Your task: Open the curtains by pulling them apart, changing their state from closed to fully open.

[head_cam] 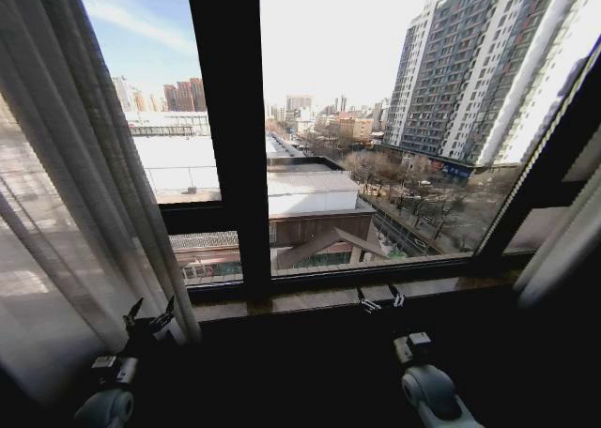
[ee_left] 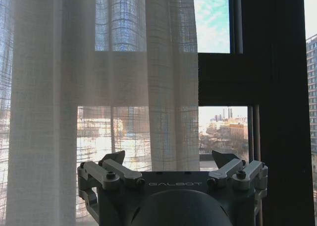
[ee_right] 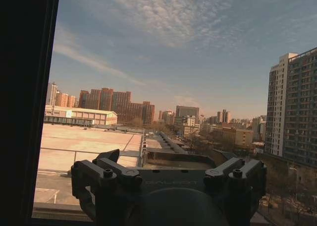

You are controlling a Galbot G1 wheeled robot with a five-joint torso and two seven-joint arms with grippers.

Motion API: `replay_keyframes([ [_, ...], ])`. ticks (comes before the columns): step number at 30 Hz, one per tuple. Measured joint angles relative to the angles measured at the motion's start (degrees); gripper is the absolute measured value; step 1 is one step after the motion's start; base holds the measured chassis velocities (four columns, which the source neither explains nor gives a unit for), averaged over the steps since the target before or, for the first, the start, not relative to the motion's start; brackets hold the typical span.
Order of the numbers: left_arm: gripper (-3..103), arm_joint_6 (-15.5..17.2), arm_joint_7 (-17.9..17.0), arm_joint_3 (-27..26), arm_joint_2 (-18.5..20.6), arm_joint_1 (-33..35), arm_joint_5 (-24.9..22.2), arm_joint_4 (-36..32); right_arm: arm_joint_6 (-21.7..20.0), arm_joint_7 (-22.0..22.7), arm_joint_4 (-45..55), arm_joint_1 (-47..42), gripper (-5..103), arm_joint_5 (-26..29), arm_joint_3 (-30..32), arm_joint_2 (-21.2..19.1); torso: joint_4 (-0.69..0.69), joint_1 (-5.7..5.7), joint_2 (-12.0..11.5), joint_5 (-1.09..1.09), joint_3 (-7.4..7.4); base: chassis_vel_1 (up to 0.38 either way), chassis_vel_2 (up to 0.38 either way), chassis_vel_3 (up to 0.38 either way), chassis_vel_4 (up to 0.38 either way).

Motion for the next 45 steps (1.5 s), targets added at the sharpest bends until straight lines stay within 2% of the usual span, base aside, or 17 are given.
replay_keyframes([
  [5,98,1.2,-1.5,1.4,-0.6,-1.3,0.7,0.0,0.0,0.0,0.0,0.0,100,0.0,0.0,0.0,0.06,0.0,0.0,0.03,0.0,0.0,0.0,0.0,0.0],
  [10,100,9.3,-10.5,11.8,-5.1,-9.9,6.0,0.0,0.0,0.0,0.0,0.0,100,0.0,0.0,0.0,-0.03,0.0,0.0,0.01,0.01,0.0,0.0,0.0,0.0],
  [11,100,9.3,-10.5,11.8,-5.1,-9.9,6.0,0.0,0.0,0.0,0.0,0.0,100,0.0,0.0,0.0,-0.03,0.0,0.0,0.01,0.01,0.0,0.0,0.0,0.0],
  [13,100,13.1,-14.6,16.6,-7.2,-13.9,8.4,-0.1,0.0,0.0,0.0,0.0,100,0.0,0.0,0.0,-0.03,0.0,0.0,0.01,0.01,0.0,0.0,0.0,0.0],
  [15,100,14.5,-16.2,18.3,-7.9,-15.3,9.3,-0.1,0.0,0.0,0.0,0.0,100,0.0,0.0,0.0,-0.04,0.0,0.0,0.03,0.0,0.0,0.0,0.0,0.0],
  [19,100,14.7,-16.5,18.5,-8.0,-15.5,9.5,-0.1,0.0,0.0,0.0,0.0,100,0.0,0.0,0.0,0.04,0.0,0.0,0.02,0.01,0.0,0.0,0.0,0.0],
  [24,100,14.6,-17.3,18.3,-7.4,-16.7,9.9,1.4,0.0,0.0,0.0,0.0,100,0.0,0.0,0.0,0.01,0.0,0.0,-0.04,0.0,0.0,0.0,0.0,0.0],
  [25,100,13.8,-18.4,17.3,-5.7,-18.7,10.6,4.5,0.0,0.0,0.0,0.0,100,0.0,0.0,0.0,-0.04,0.0,0.0,-0.05,0.01,0.0,0.0,0.0,0.0],
  [26,100,12.7,-19.9,15.6,-3.6,-21.0,11.3,7.7,0.0,0.0,0.0,0.0,100,0.0,0.0,0.0,0.0,0.0,0.0,0.09,0.0,0.0,0.0,0.0,0.0],
  [28,100,12.4,-20.1,15.4,-3.2,-21.5,11.5,8.6,0.0,0.0,0.0,0.0,100,0.0,0.0,0.0,0.02,0.0,0.0,0.04,0.0,0.0,0.0,0.0,0.0],
  [29,100,12.3,-20.1,15.4,-3.1,-21.7,11.5,9.0,0.0,0.0,0.0,0.0,100,0.0,0.0,0.0,0.03,0.01,0.0,-0.06,0.01,0.0,0.0,0.0,0.0],
  [32,100,11.3,-19.7,15.0,-2.8,-21.8,11.6,9.5,0.0,0.0,0.0,0.0,100,0.0,0.0,0.0,-0.01,0.0,0.0,-0.04,0.0,0.0,0.0,0.0,0.0],
  [33,100,9.5,-18.9,14.0,-1.7,-21.7,11.6,10.9,0.0,0.0,0.0,0.0,100,0.0,0.0,0.0,-0.07,0.0,0.0,-0.06,0.0,0.0,0.0,0.0,0.0],
  [34,100,8.3,-18.5,12.9,-0.5,-21.3,11.5,11.7,0.0,0.0,0.0,0.0,100,0.0,0.0,0.0,0.0,0.0,0.0,0.04,0.01,0.0,0.0,0.0,0.0],
  [38,100,7.7,-18.6,12.4,-0.5,-18.8,11.8,9.6,0.0,0.0,0.0,0.0,100,0.0,0.0,0.0,0.04,-0.01,0.0,0.0,0.0,0.0,0.0,0.0,0.0],
  [39,100,7.8,-18.7,12.5,-1.0,-17.8,12.1,8.5,0.0,0.0,0.0,0.0,100,0.0,0.0,0.0,-0.01,-0.01,0.0,0.0,-0.01,0.0,0.0,0.0,0.0],
  [45,100,6.9,-18.7,14.1,-3.5,-12.7,14.6,4.7,0.0,0.0,0.0,0.0,100,0.0,0.0,0.0,-0.01,-0.01,0.0,0.0,0.0,0.0,0.0,0.0,0.0],
])
